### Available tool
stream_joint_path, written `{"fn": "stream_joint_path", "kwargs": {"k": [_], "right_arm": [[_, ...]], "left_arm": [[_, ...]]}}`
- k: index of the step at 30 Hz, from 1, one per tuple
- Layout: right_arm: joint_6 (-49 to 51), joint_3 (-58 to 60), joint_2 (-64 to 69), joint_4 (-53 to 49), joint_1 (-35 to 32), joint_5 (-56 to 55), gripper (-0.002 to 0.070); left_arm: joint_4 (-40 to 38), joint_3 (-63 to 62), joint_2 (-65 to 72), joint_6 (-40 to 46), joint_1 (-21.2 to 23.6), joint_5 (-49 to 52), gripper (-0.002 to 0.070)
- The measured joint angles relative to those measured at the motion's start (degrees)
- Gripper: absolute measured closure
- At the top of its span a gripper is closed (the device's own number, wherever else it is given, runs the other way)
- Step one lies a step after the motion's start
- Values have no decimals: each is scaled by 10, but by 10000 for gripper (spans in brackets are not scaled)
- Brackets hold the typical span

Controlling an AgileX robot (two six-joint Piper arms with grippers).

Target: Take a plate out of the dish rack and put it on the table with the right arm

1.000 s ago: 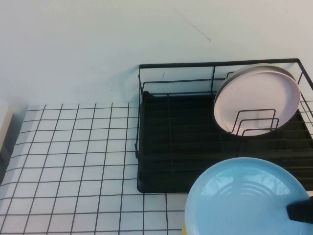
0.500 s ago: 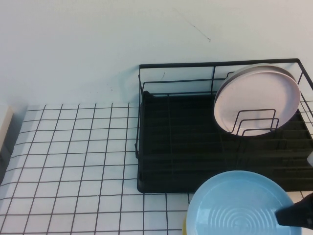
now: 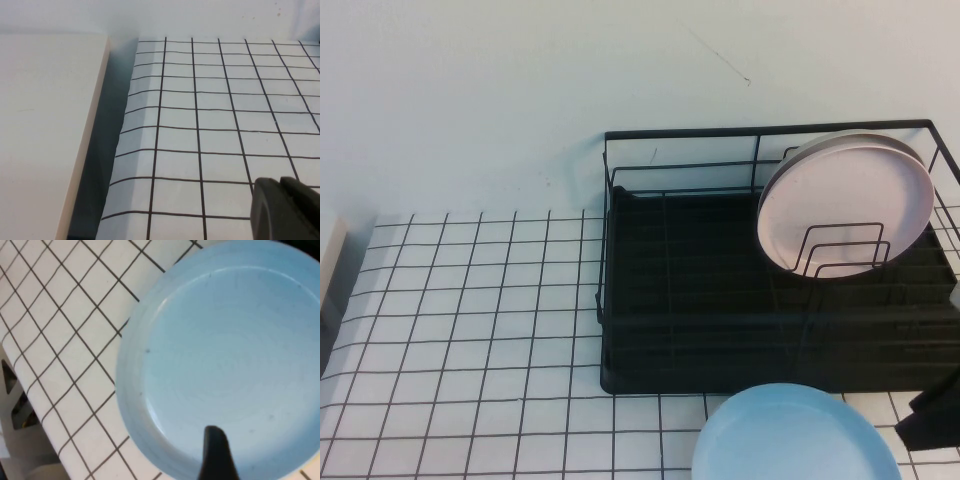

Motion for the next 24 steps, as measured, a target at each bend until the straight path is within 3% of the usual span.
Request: {"fn": "stream_joint_path", "kwargs": {"k": [6,12,16,24], "right_arm": [[143,-124,0,-100,0,67,400],[182,-153,-71,-103,0,75,625],[184,-143,-163,-101,0,83,667],[182,-101,-398,-78,0,41,678]], "left_arm": [[0,0,0,0,0,0,678],[0,0,0,0,0,0,678],[0,0,0,0,0,0,678],[0,0,0,0,0,0,678]]}}
